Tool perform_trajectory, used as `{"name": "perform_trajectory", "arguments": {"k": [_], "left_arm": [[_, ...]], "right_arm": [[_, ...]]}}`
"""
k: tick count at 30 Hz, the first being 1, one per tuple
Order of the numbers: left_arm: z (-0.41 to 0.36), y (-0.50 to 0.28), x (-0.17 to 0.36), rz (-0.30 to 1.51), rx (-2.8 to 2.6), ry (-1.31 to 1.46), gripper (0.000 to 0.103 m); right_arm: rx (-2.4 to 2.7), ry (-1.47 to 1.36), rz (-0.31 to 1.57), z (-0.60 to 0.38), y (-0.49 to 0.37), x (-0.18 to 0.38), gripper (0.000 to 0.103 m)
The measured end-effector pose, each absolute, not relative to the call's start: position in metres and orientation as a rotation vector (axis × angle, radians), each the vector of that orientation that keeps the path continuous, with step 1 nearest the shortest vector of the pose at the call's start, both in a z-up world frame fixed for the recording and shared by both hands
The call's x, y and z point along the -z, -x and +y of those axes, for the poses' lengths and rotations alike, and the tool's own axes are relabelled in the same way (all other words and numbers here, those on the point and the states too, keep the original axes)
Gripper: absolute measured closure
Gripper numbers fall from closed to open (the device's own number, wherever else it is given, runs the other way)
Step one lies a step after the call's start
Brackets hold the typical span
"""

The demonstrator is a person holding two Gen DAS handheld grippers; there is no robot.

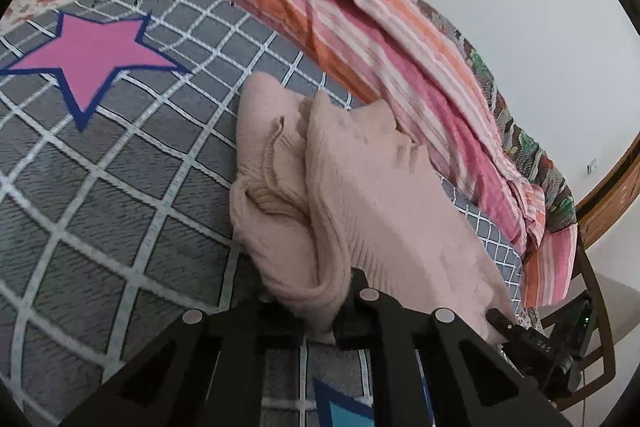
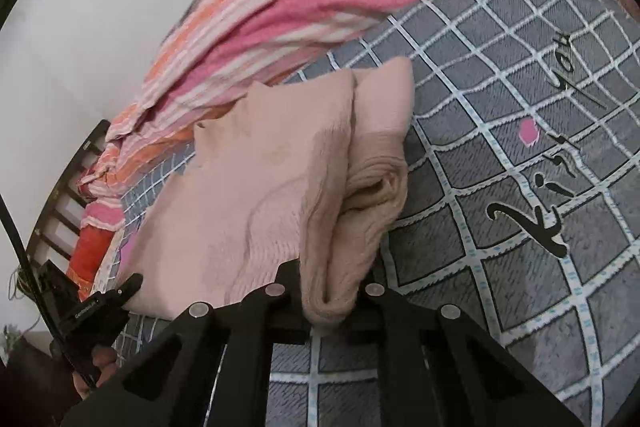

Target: Fold small clothes

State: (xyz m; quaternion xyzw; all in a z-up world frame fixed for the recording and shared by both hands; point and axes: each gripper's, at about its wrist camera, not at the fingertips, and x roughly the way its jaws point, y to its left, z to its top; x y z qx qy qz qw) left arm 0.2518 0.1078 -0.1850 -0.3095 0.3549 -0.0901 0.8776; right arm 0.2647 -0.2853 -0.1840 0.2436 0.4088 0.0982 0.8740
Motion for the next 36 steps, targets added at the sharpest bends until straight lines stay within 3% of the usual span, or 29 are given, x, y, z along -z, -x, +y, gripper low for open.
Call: {"name": "perform_trajectory", "arguments": {"k": [16, 20, 24, 27, 28, 29, 36], "left_arm": [[0.110, -0.138, 0.177, 0.745, 0.197, 0.548, 0.094], [0.114, -0.124, 0.168, 0.744, 0.206, 0.524, 0.101], [0.117, -0.120, 0.163, 0.754, 0.211, 0.523, 0.101], [0.118, -0.123, 0.164, 0.767, 0.230, 0.546, 0.084], [0.117, -0.125, 0.166, 0.775, 0.230, 0.549, 0.072], [0.117, -0.128, 0.167, 0.778, 0.229, 0.554, 0.068], [0.120, -0.158, 0.190, 0.811, 0.207, 0.653, 0.066]], "right_arm": [[-0.233, -0.435, 0.834, -0.289, -0.140, 0.172, 0.095], [-0.180, -0.389, 0.816, -0.285, -0.119, 0.165, 0.095], [-0.171, -0.429, 0.841, -0.290, -0.116, 0.164, 0.087], [-0.182, -0.430, 0.833, -0.291, -0.108, 0.160, 0.084], [-0.186, -0.425, 0.835, -0.290, -0.106, 0.159, 0.077], [-0.191, -0.423, 0.842, -0.289, -0.104, 0.159, 0.068], [-0.186, -0.439, 0.882, -0.283, -0.114, 0.171, 0.061]]}}
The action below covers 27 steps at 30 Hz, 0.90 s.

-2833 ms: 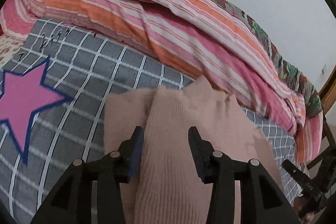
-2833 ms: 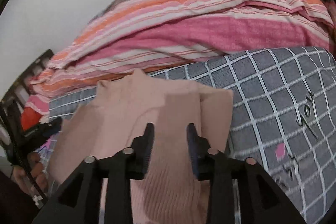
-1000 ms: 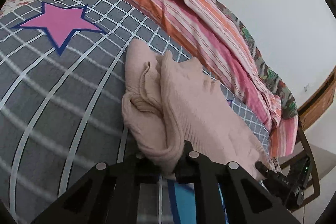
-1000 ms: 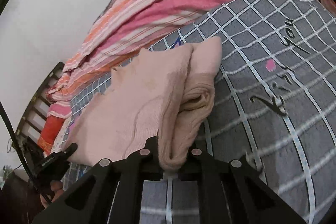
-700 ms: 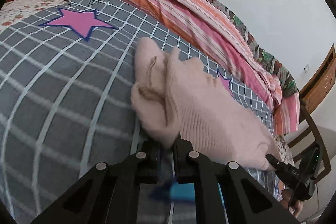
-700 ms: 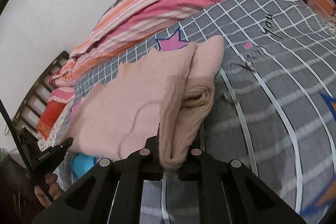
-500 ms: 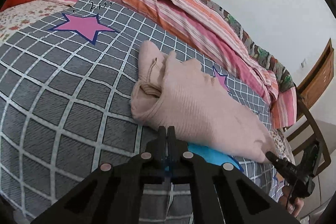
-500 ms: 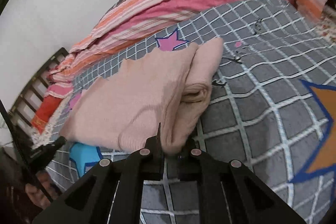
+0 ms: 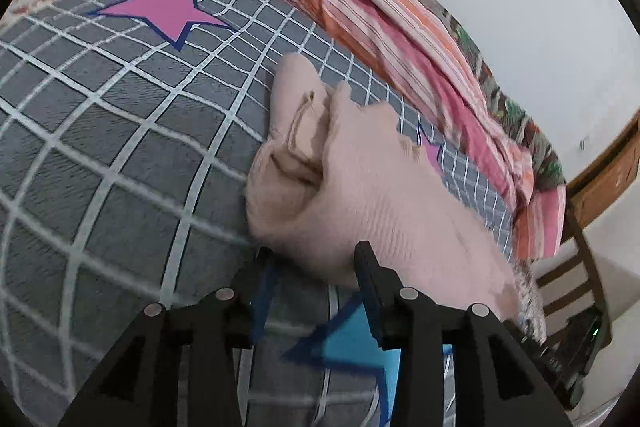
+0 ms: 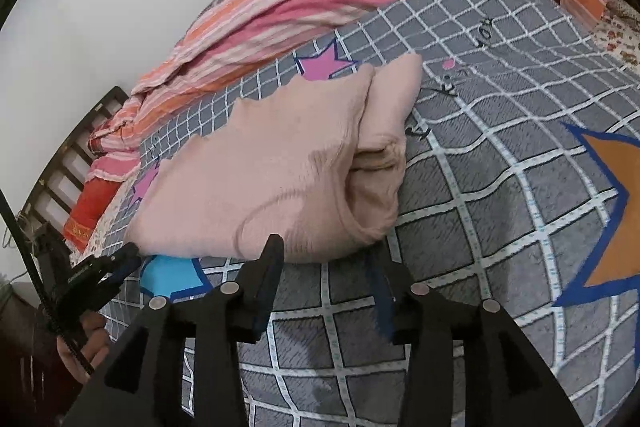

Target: Fold small clothes

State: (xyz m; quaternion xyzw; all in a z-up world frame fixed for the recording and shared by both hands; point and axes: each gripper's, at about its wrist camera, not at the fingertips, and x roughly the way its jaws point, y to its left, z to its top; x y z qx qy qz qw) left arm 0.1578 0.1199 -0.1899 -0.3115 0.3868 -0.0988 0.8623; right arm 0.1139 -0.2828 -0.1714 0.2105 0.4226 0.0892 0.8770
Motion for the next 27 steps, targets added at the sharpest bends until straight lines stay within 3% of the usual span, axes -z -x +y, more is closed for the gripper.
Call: {"name": "perform_trajectory", "arguments": {"k": [3, 4, 5, 6, 7, 8, 22, 24, 26, 27], "left_arm": [[0.125, -0.172, 0.191, 0.801, 0.206, 0.704, 0.067], [0.125, -0.176, 0.192, 0.805, 0.201, 0.711, 0.074], [0.125, -0.180, 0.193, 0.806, 0.203, 0.716, 0.092], [0.124, -0.183, 0.194, 0.811, 0.212, 0.726, 0.092], [0.123, -0.183, 0.193, 0.801, 0.206, 0.729, 0.092], [0.123, -0.181, 0.190, 0.786, 0.203, 0.722, 0.093], [0.108, -0.113, 0.174, 0.763, 0.235, 0.661, 0.092], [0.108, -0.113, 0.170, 0.774, 0.200, 0.605, 0.088], [0.110, -0.111, 0.164, 0.771, 0.172, 0.550, 0.081], [0.112, -0.109, 0.158, 0.750, 0.152, 0.517, 0.079]], "right_arm": [[-0.179, -0.493, 0.880, -0.286, -0.125, 0.176, 0.061], [-0.181, -0.522, 0.875, -0.289, -0.130, 0.177, 0.060], [-0.180, -0.539, 0.873, -0.290, -0.134, 0.177, 0.060], [-0.178, -0.557, 0.872, -0.290, -0.138, 0.178, 0.061], [-0.171, -0.572, 0.873, -0.292, -0.144, 0.179, 0.070], [-0.183, -0.577, 0.876, -0.291, -0.148, 0.180, 0.094], [-0.173, -0.504, 0.867, -0.304, -0.134, 0.170, 0.094], [-0.163, -0.450, 0.892, -0.302, -0.133, 0.171, 0.090], [-0.137, -0.362, 0.901, -0.301, -0.131, 0.165, 0.075], [-0.118, -0.320, 0.889, -0.302, -0.129, 0.160, 0.074]]}}
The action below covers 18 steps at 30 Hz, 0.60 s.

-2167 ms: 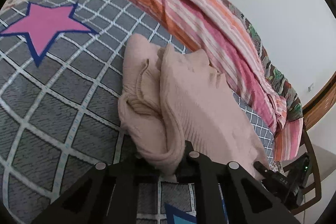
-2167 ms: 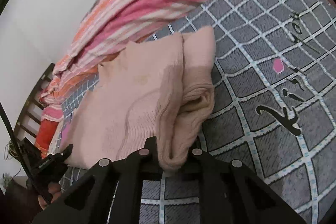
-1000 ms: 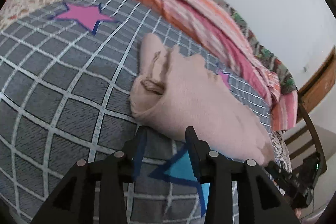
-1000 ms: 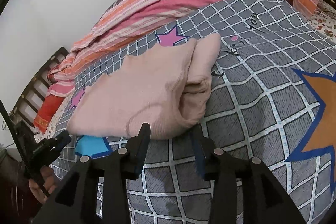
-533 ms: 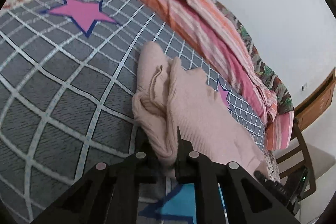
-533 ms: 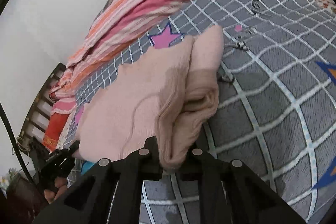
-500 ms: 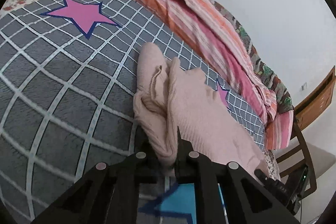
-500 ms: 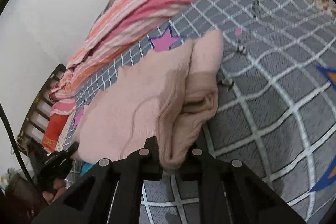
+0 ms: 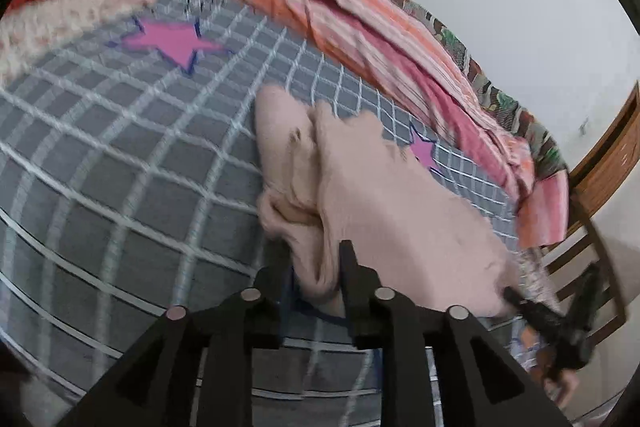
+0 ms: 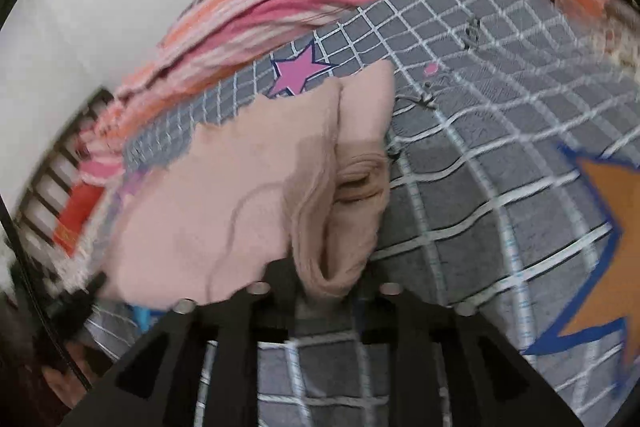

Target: Fold small clothes

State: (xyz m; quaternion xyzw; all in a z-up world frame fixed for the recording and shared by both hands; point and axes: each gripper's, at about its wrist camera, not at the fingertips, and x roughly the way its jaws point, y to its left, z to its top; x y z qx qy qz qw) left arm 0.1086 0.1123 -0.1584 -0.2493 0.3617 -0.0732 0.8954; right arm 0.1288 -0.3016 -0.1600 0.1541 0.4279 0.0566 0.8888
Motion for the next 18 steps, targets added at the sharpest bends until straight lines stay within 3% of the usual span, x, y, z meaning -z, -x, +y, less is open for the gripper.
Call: {"name": "perform_trajectory", "arguments": {"k": [2, 3, 11, 18], "left_arm": [[0.116, -0.107, 0.149, 0.706, 0.128, 0.468, 0.065], [0.117, -0.111, 0.143, 0.690, 0.129, 0.448, 0.063], [0.100, -0.179, 0.109, 0.666, 0.140, 0.347, 0.062], [0.079, -0.253, 0.115, 0.722, 0.120, 0.276, 0.062]], "right_arm": [[-0.074, -0.236, 0.838, -0.302, -0.126, 0.146, 0.069], [-0.067, -0.225, 0.826, -0.302, -0.127, 0.143, 0.069], [-0.080, -0.225, 0.784, -0.296, -0.186, 0.123, 0.069], [-0.089, -0.228, 0.800, -0.283, -0.247, 0.120, 0.069]]}}
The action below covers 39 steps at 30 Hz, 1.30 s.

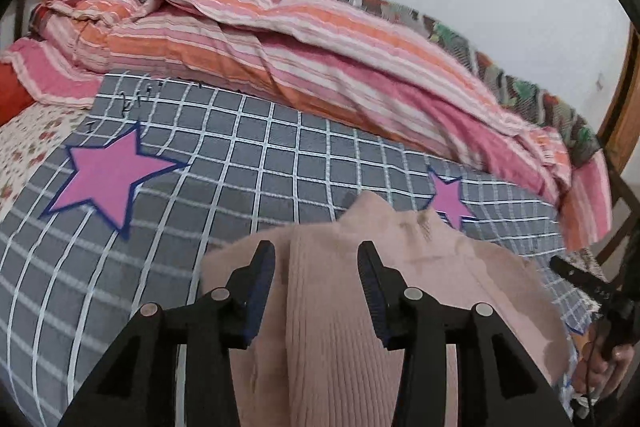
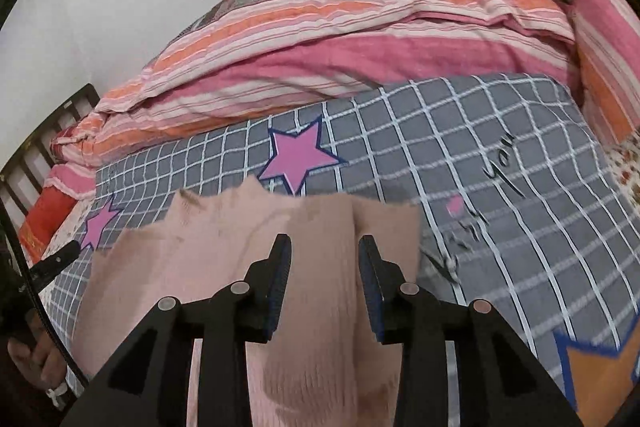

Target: Fold small clothes

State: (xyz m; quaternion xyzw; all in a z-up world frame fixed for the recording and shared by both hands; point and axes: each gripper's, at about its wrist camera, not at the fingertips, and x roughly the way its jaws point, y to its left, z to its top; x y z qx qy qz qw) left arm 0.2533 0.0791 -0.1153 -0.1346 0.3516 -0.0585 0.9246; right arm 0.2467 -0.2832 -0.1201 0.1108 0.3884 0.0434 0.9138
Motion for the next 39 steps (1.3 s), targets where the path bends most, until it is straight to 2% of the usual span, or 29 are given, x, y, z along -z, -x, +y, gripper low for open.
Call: {"name": "perform_trajectory", "arguments": {"k": [5, 12, 16, 17, 18, 19, 25, 32, 33, 35, 37, 39], "left_arm": [[0.073, -0.288, 0.131, 0.786, 0.113, 0.255, 0.062], [0.078, -0.292, 0.165, 0.897, 0.170, 0.272, 0.062], [0.077, -0.293, 0.166, 0.898, 0.186, 0.277, 0.062], [0.075, -0.294, 0.166, 0.901, 0.180, 0.271, 0.072], [0.074, -0.295, 0.167, 0.895, 0.177, 0.269, 0.086], [0.073, -0.297, 0.167, 0.897, 0.180, 0.274, 0.096], [0.093, -0.295, 0.152, 0.797, 0.162, 0.354, 0.096], [0.077, -0.305, 0.168, 0.873, 0.096, 0.248, 0.094], [0.076, -0.305, 0.169, 0.881, 0.092, 0.241, 0.094], [0.076, -0.303, 0.168, 0.876, 0.090, 0.240, 0.094], [0.077, -0.300, 0.167, 0.876, 0.086, 0.235, 0.093], [0.076, -0.297, 0.167, 0.874, 0.080, 0.225, 0.089]], "right_arm": [[-0.079, -0.183, 0.839, -0.276, -0.285, 0.128, 0.065], [-0.066, -0.183, 0.987, -0.281, -0.308, 0.177, 0.062], [-0.086, -0.172, 1.012, -0.278, -0.312, 0.183, 0.063], [-0.092, -0.159, 1.019, -0.276, -0.313, 0.184, 0.070], [-0.102, -0.153, 1.020, -0.274, -0.313, 0.185, 0.080], [-0.123, -0.145, 1.009, -0.272, -0.313, 0.183, 0.095], [-0.184, -0.166, 0.884, -0.273, -0.315, 0.160, 0.098], [-0.129, -0.130, 0.983, -0.268, -0.331, 0.190, 0.097], [-0.129, -0.133, 0.978, -0.268, -0.330, 0.189, 0.096], [-0.121, -0.135, 0.975, -0.269, -0.329, 0.188, 0.087], [-0.104, -0.115, 0.972, -0.267, -0.326, 0.183, 0.085], [-0.091, -0.086, 0.948, -0.264, -0.322, 0.176, 0.084]]}}
